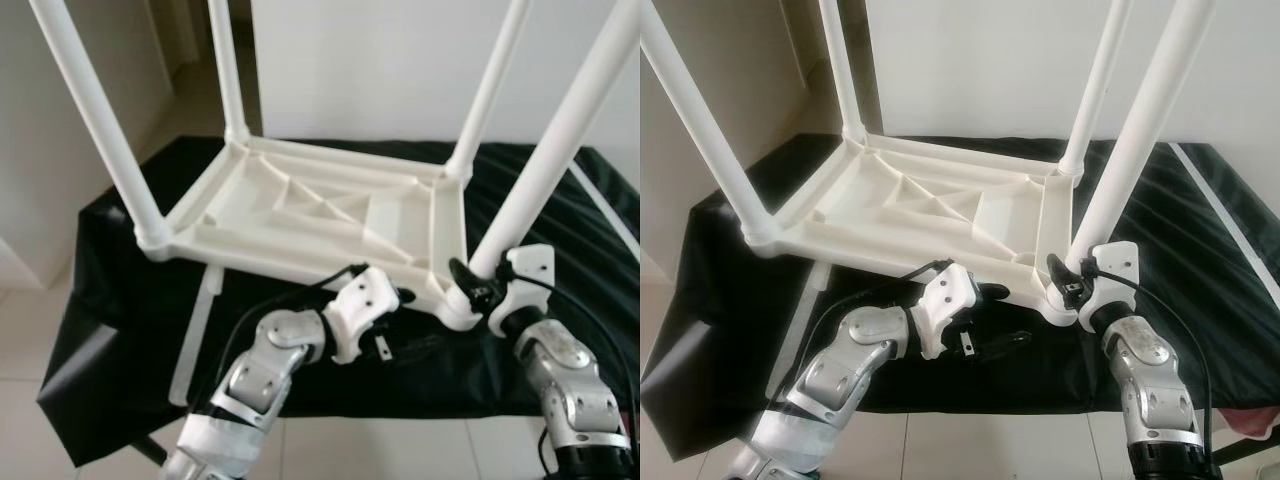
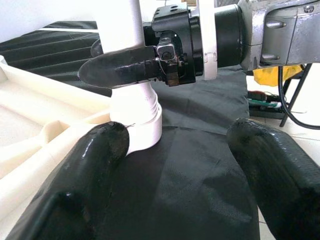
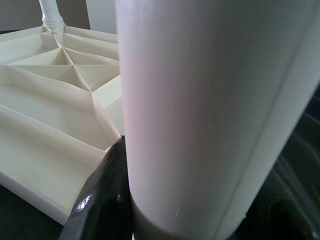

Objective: Building children table

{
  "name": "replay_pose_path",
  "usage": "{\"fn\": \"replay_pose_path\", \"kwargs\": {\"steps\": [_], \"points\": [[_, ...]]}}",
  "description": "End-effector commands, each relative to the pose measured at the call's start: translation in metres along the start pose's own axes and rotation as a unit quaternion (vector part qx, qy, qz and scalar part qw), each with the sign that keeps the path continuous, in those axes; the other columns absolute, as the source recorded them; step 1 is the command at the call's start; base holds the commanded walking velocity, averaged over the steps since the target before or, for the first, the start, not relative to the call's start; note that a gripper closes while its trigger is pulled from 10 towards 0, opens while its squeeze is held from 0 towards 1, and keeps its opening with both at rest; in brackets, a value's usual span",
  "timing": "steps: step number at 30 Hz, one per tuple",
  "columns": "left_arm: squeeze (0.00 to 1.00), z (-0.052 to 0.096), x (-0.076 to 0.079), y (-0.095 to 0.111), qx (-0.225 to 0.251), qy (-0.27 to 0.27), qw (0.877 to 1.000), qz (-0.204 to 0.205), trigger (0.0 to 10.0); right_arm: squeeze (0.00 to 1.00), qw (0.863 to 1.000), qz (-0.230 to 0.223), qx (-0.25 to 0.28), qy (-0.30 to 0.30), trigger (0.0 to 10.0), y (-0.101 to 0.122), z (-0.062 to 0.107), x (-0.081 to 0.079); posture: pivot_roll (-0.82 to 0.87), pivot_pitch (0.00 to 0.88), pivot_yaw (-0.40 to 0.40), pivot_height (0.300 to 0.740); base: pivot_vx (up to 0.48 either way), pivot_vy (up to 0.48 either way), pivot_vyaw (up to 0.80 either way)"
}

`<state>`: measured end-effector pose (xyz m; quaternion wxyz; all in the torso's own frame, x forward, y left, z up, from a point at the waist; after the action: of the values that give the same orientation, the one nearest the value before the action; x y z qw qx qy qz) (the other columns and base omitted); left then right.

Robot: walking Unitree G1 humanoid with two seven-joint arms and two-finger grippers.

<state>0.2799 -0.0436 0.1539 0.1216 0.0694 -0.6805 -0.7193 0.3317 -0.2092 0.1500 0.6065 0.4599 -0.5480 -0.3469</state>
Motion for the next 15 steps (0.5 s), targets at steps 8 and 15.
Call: {"fn": "replay_pose_path", "kwargs": {"steps": [8, 15], "points": [[0.0, -0.0024, -0.0029, 0.0, 0.004, 0.017, 1.0, -0.001, 10.0, 0.0, 0.999, -0.013, -0.036, -0.022, 10.0, -0.0135, 0.0063, -0.0002, -0.04, 0.0, -0.018, 0.74, 0.0, 0.0, 0.0], [0.0, -0.003, -0.0017, -0.0001, 0.003, 0.011, 1.0, -0.002, 10.0, 0.0, 0.991, -0.043, -0.075, -0.1, 10.0, -0.0154, -0.0013, 0.0037, -0.04, 0.0, -0.011, 0.74, 0.0, 0.0, 0.0]]}}
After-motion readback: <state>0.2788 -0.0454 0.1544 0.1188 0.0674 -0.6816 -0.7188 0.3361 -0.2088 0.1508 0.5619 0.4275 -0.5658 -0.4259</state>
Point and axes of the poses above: a point about 5 cm out from each wrist's last joint towards the gripper, its own z axis pointing back from the gripper into the wrist, its own y axis along the axis of the wrist's last joint, x = y × z, the point moved 5 cm from there along -z, pointing out of the wrist towards the gripper, and after that the axes turned 15 degrees about z, right-handed, at the moved point
